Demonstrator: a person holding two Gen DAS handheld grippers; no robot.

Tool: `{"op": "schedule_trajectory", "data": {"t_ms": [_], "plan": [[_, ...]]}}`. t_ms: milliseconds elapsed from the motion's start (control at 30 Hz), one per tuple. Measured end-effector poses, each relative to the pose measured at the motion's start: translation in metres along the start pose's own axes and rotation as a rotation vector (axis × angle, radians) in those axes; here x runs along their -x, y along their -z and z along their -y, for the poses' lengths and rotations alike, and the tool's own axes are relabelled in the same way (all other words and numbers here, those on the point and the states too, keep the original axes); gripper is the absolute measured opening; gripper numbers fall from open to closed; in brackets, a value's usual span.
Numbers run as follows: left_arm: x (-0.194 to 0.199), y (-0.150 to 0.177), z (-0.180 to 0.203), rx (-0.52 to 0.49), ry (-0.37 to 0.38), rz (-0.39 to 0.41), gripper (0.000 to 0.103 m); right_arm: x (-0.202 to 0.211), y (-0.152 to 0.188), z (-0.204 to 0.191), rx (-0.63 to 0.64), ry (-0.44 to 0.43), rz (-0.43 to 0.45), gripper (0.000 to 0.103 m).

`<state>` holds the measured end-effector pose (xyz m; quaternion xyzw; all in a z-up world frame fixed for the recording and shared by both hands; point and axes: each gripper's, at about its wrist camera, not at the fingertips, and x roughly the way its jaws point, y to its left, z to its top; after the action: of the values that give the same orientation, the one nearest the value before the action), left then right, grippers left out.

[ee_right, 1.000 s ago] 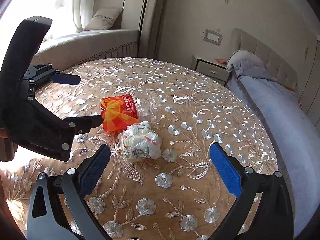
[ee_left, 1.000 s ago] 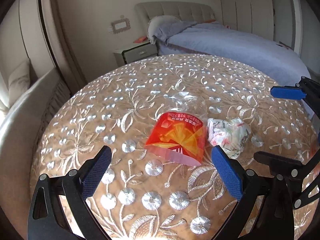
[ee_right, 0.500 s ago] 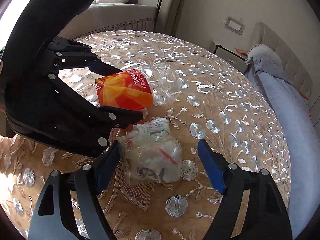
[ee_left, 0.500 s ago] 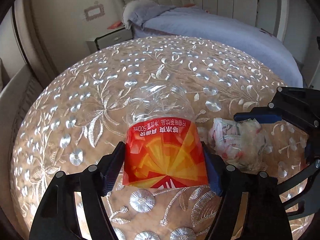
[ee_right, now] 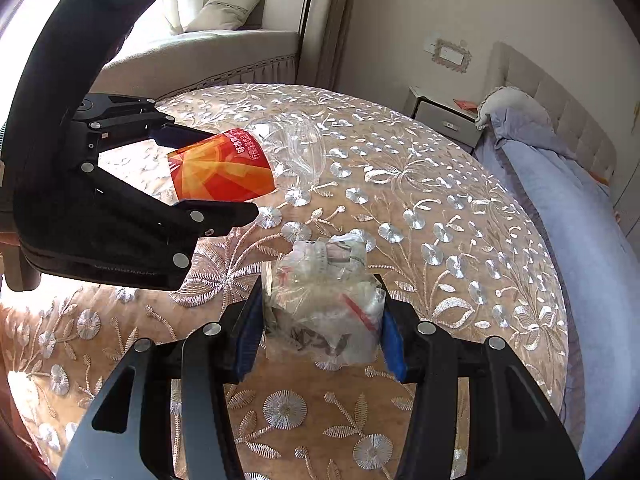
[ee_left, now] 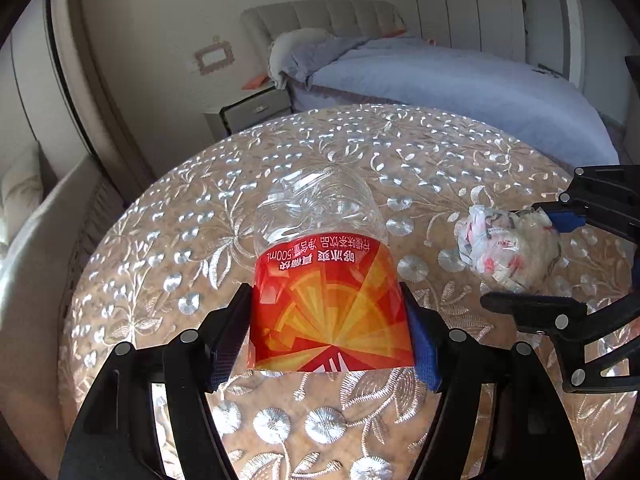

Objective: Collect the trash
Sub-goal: 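Carry the bottle and white wrapper over the bin and open both tools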

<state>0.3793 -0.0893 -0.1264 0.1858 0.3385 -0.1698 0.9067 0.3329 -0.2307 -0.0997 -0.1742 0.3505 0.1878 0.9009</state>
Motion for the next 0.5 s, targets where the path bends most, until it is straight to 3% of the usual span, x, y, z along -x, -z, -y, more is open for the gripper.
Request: {"op": "schedule_trajectory", "data": {"t_ms": [133, 500], "plan": [[0.033, 0.002, 0.021, -0.011, -0.021, 0.033, 0.069, 0.029, 0.014, 0.005, -0.016, 0.019, 0.028, 0.051], [0.108, -0.004, 0.101, -0.093, 0.031, 0.126, 0.069, 0.126, 0.057, 0.031, -0.092, 0.118, 0.139, 0.051]]}}
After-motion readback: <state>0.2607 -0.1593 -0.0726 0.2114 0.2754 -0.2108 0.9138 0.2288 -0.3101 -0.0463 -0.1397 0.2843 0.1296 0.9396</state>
